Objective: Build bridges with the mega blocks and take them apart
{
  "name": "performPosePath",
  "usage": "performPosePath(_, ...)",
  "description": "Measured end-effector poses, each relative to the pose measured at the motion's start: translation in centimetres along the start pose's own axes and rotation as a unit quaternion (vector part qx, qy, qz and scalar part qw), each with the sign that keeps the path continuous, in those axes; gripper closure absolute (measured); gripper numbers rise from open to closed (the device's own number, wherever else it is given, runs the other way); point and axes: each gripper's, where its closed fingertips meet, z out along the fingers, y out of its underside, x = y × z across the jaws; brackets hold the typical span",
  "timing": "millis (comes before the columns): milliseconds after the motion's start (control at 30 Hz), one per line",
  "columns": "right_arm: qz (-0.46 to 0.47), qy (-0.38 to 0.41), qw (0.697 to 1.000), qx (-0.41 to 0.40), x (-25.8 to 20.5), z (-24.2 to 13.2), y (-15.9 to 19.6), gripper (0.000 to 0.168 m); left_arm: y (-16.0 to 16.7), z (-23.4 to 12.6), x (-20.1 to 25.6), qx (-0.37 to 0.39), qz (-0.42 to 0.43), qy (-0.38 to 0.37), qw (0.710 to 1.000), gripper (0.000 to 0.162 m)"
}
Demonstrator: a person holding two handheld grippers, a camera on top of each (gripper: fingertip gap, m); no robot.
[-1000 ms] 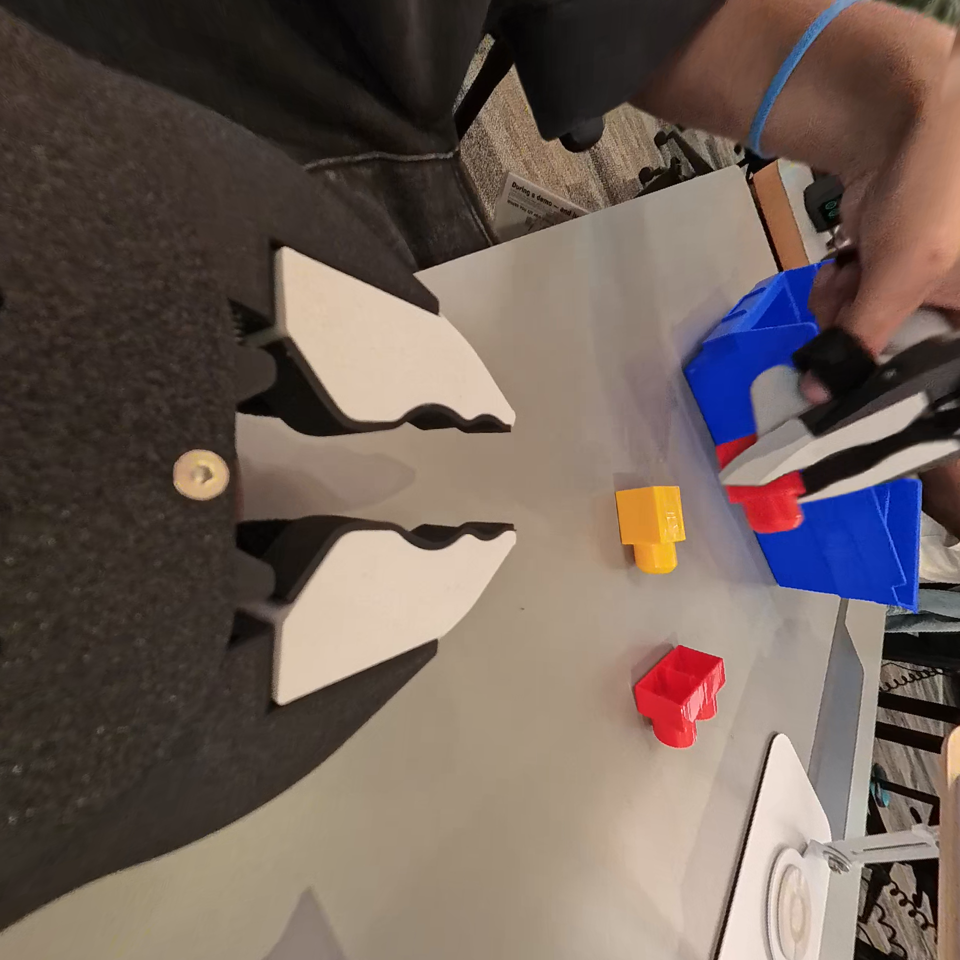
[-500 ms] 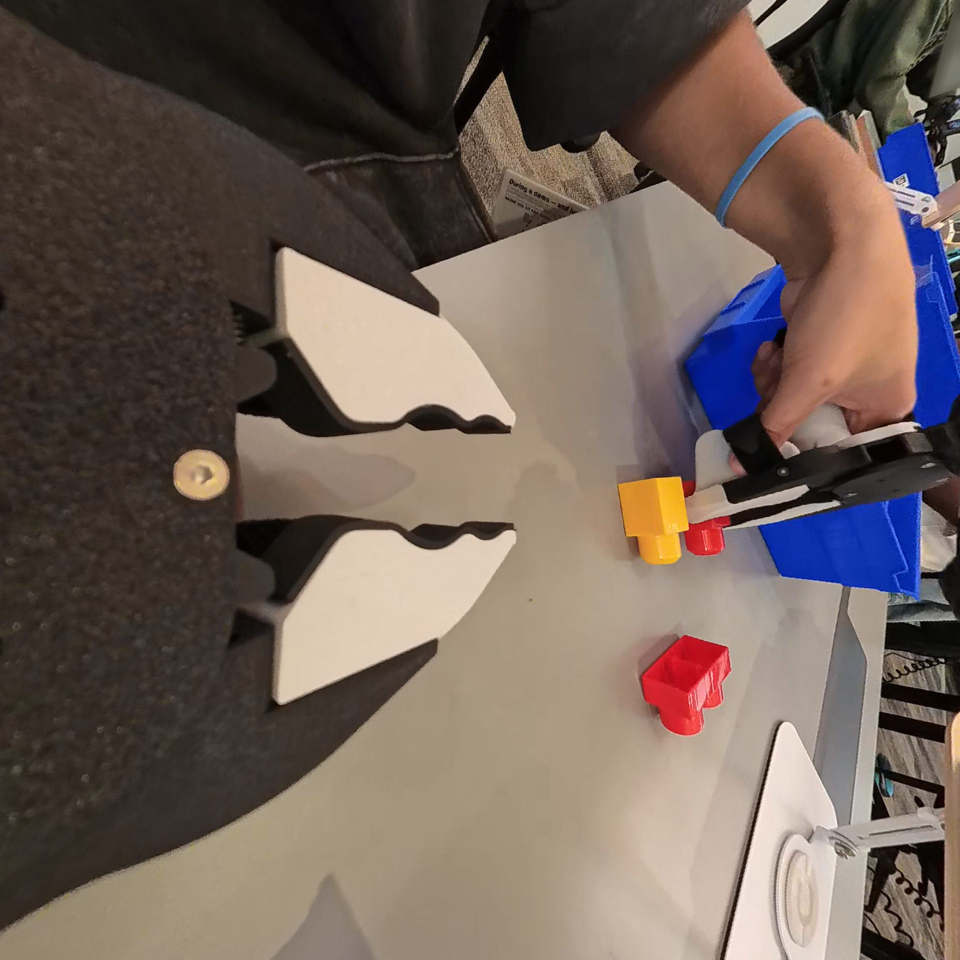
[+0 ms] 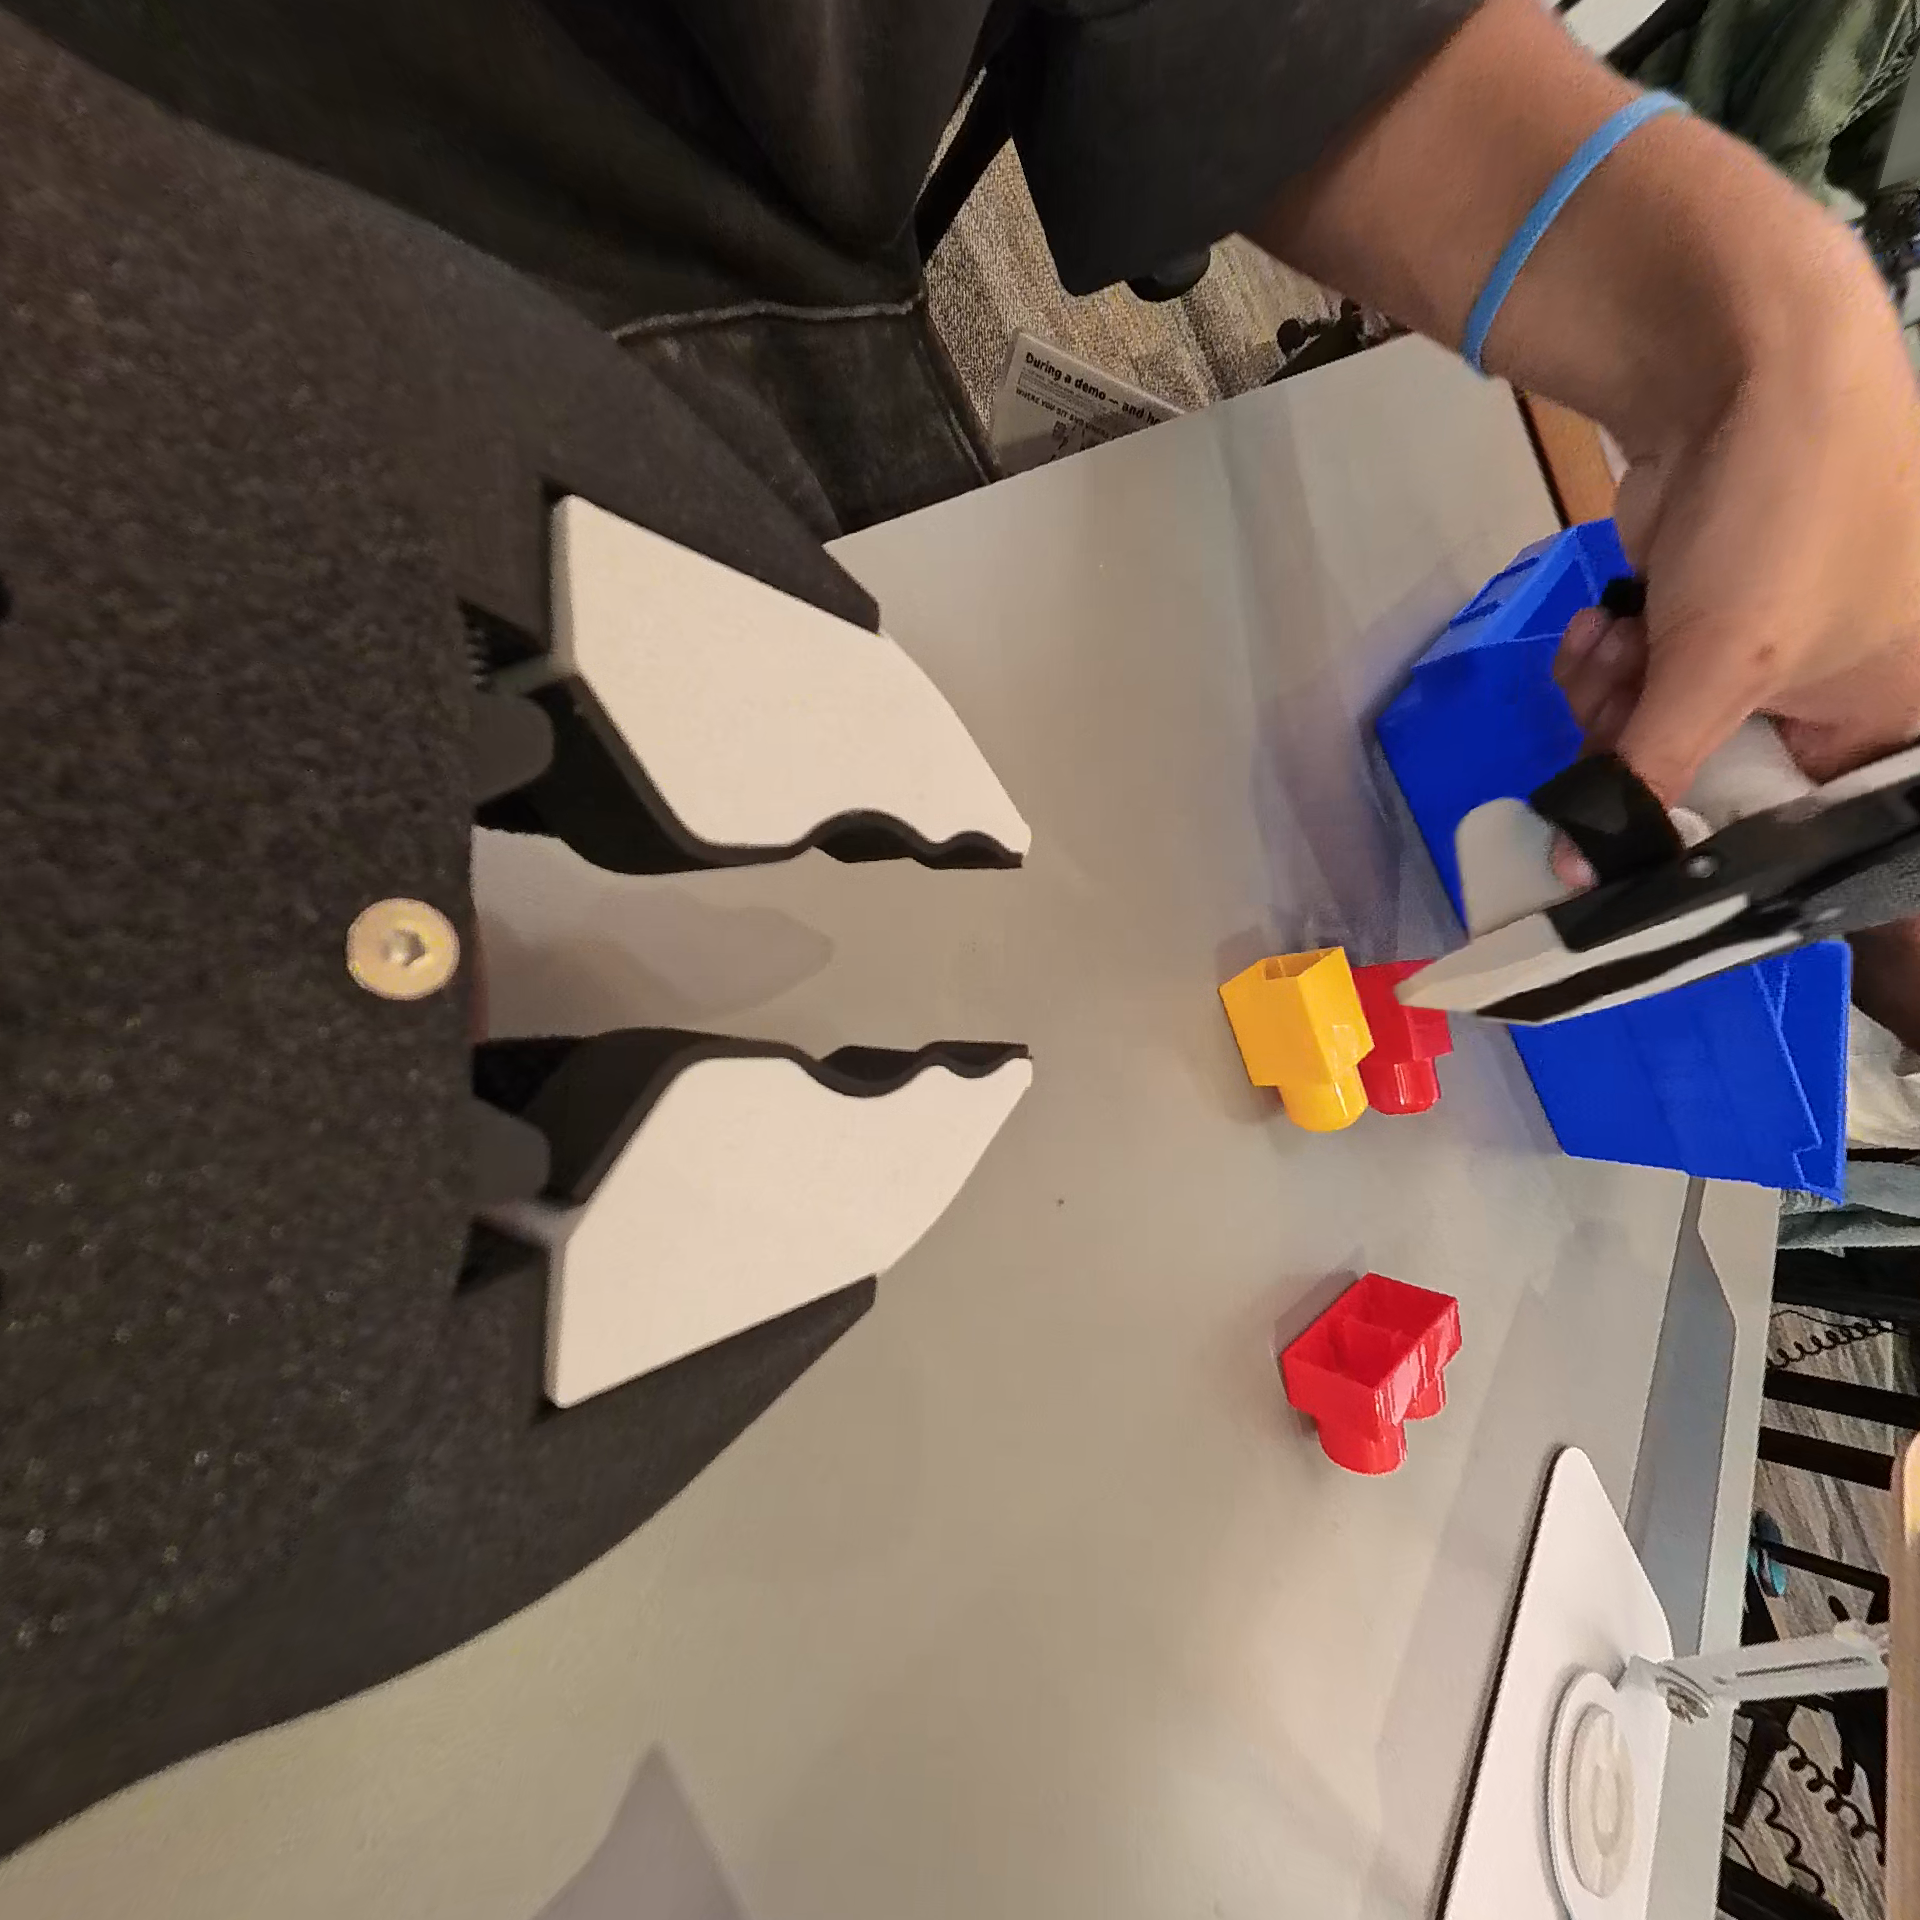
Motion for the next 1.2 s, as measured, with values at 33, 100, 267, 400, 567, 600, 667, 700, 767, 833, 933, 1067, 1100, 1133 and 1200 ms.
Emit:
performPosePath(33, 0.0, 0.0, 1.0, 0.0, 0.0, 0.0, 0.0, 0.137, -0.2, -0.8, 0.0, 0.017, -0.001, -0.005, 1.0, 0.101)
performPosePath(100, 0.0, 0.001, 1.0, -0.001, 0.0, 0.0, 0.0, 0.137, -0.7, -2.5, 0.8, 0.067, -0.012, -0.001, 0.998, 0.096)
performPosePath(267, 0.005, 0.003, 1.0, -0.003, 0.1, 0.0, 0.1, 0.138, -0.5, -2.2, 5.7, 0.173, -0.074, 0.043, 0.981, 0.04)
performPosePath(400, 0.017, 0.002, 1.0, -0.002, 0.4, -0.1, 0.1, 0.14, -0.1, 0.4, 5.2, 0.165, -0.089, -0.044, 0.981, 0.03)
performPosePath(567, 0.023, 0.004, 1.0, 0.001, 0.7, -0.3, 0.0, 0.14, -0.1, 2.3, 3.3, 0.133, -0.098, -0.102, 0.981, 0.028)
performPosePath(600, 0.023, 0.004, 1.0, 0.001, 0.7, -0.4, 0.0, 0.14, 0.1, 2.7, 3.1, 0.123, -0.097, -0.106, 0.982, 0.029)
performPosePath(667, 0.023, 0.005, 1.0, 0.002, 0.8, -0.5, 0.0, 0.14, 0.3, 3.4, 2.7, 0.113, -0.098, -0.107, 0.983, 0.032)
performPosePath(700, 0.025, 0.005, 1.0, 0.002, 0.9, -0.5, 0.0, 0.14, 0.5, 3.5, 2.4, 0.11, -0.101, -0.11, 0.983, 0.031)
performPosePath(767, 0.029, 0.005, 1.0, 0.002, 1.0, -0.5, 0.1, 0.14, 0.5, 3.6, 2.0, 0.111, -0.106, -0.104, 0.983, 0.034)
performPosePath(833, 0.032, 0.004, 0.999, 0.002, 1.0, -0.5, 0.1, 0.14, 0.4, 3.6, 1.8, 0.109, -0.108, -0.094, 0.984, 0.035)
performPosePath(933, 0.034, 0.004, 0.999, 0.001, 1.1, -0.4, 0.1, 0.14, 0.1, 3.9, 2.5, 0.102, -0.107, -0.052, 0.988, 0.034)
performPosePath(1067, 0.037, 0.003, 0.999, -0.001, 1.2, -0.4, 0.2, 0.14, -0.3, 4.1, 2.8, 0.092, -0.096, -0.028, 0.991, 0.036)
performPosePath(1100, 0.038, 0.002, 0.999, -0.001, 1.2, -0.4, 0.2, 0.14, -0.3, 4.1, 2.7, 0.089, -0.095, -0.028, 0.991, 0.036)
performPosePath(1133, 0.04, 0.002, 0.999, 0.0, 1.2, -0.4, 0.2, 0.14, -0.3, 4.1, 2.7, 0.087, -0.093, -0.027, 0.991, 0.037)
performPosePath(1200, 0.043, 0.001, 0.999, 0.002, 1.3, -0.5, 0.1, 0.14, -0.3, 4.1, 2.6, 0.083, -0.089, -0.025, 0.992, 0.039)
